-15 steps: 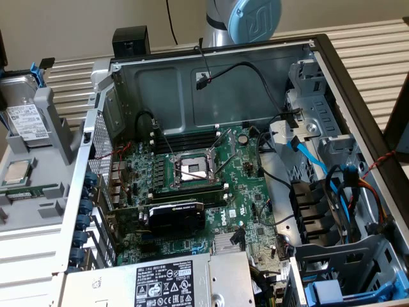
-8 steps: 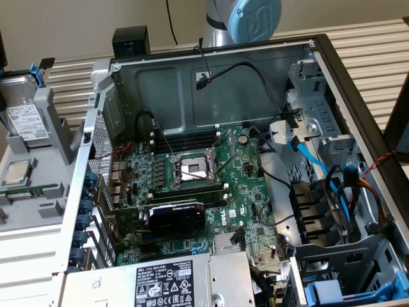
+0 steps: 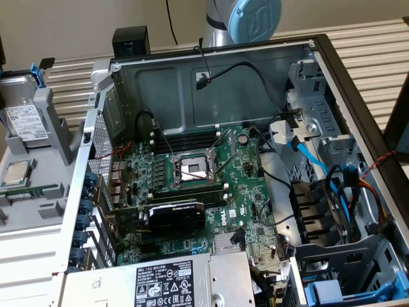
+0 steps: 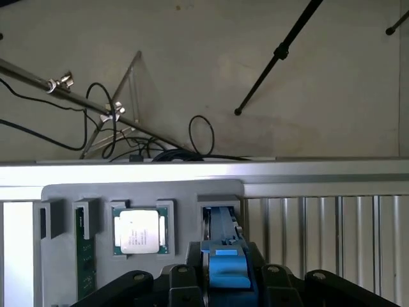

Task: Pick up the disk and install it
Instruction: 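Pick up the disk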

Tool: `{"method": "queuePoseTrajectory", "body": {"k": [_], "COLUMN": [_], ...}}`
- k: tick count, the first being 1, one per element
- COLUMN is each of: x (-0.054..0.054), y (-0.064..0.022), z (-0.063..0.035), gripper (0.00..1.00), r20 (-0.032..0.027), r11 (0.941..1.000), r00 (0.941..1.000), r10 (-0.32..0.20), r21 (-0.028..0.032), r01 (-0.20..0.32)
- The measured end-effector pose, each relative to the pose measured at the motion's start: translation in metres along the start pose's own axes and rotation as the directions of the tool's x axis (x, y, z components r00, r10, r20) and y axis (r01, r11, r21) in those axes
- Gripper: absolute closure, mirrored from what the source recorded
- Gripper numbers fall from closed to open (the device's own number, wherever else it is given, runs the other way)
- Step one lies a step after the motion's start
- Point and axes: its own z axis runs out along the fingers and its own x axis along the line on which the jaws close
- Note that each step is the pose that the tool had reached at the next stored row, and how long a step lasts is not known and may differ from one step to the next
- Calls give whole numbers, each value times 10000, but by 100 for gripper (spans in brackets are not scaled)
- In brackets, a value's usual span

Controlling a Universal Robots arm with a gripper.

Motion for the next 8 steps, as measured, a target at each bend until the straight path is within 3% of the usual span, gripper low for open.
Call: {"method": "queuePoseTrajectory", "body": {"k": [3,8], "x": [0,-1], "y": [0,-2], "z": [0,3], "gripper": [62,62], "r20": [-38,-175], "r11": [10000,10000], "r00": [10000,9998], "r10": [4,9], "r21": [-14,-76], "r01": [-4,-10]}}
